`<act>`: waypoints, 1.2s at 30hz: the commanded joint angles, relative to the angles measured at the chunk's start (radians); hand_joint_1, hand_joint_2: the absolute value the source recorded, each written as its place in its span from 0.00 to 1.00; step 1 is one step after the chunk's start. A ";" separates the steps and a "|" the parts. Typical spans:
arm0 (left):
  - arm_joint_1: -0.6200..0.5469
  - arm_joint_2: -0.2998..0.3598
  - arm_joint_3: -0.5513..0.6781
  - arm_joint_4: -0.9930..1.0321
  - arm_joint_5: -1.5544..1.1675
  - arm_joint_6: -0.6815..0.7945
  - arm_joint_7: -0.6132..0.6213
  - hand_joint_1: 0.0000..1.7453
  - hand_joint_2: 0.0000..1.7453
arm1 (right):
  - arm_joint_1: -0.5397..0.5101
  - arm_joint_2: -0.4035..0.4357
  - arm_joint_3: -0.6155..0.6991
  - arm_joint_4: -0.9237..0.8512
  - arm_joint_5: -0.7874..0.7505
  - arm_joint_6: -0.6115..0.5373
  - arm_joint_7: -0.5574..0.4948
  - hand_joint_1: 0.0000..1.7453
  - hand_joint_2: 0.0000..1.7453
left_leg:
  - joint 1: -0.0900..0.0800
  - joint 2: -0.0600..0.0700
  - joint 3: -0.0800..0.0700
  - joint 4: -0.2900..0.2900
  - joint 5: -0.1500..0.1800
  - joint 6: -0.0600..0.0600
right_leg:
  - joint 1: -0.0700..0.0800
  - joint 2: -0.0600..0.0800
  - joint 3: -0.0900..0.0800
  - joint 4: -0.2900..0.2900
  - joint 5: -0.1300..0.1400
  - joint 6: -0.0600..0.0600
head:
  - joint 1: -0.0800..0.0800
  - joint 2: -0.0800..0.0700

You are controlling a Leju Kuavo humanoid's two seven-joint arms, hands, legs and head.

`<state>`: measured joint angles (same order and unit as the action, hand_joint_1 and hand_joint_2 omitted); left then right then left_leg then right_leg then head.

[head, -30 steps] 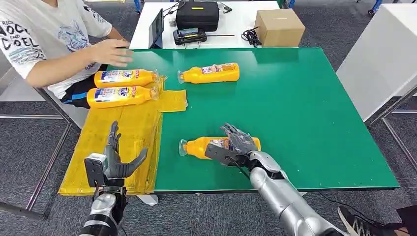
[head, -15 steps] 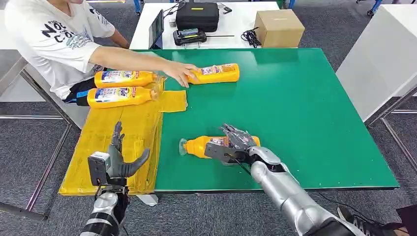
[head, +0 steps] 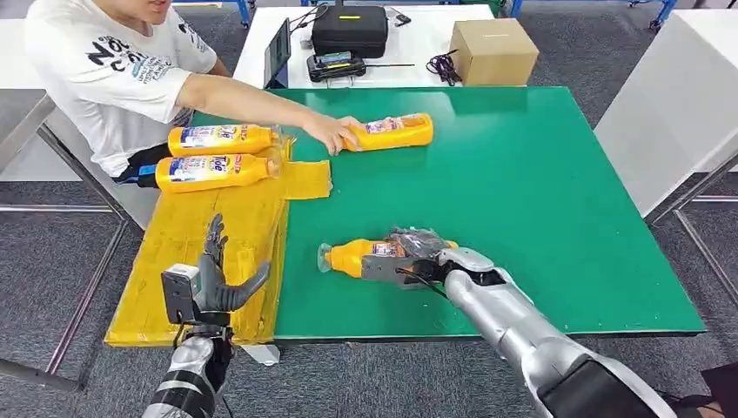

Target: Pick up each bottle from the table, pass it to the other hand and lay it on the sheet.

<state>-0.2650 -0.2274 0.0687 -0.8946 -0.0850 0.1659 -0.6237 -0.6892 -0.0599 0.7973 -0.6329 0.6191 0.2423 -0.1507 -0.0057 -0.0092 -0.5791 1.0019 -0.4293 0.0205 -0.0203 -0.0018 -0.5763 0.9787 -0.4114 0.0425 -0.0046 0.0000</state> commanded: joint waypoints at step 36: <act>0.125 0.021 -0.258 -0.263 0.426 -0.369 0.270 0.00 1.00 | 0.633 0.235 -0.605 -0.728 -0.205 -0.665 -0.431 1.00 1.00 | 0.000 0.000 -0.012 0.000 -0.001 -0.001 | 0.001 -0.001 -0.010 -0.001 -0.001 -0.001 | 0.000 0.000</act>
<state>-0.1451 -0.2510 -0.1008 -1.1197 0.3277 -0.1950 -0.3658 -0.0620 0.1541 0.2415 -1.4019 0.4147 -0.4390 -0.5711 -0.0067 -0.0103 -0.5930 1.0018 -0.4293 0.0211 -0.0212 -0.0034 -0.5885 0.9789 -0.4117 0.0431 -0.0050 0.0000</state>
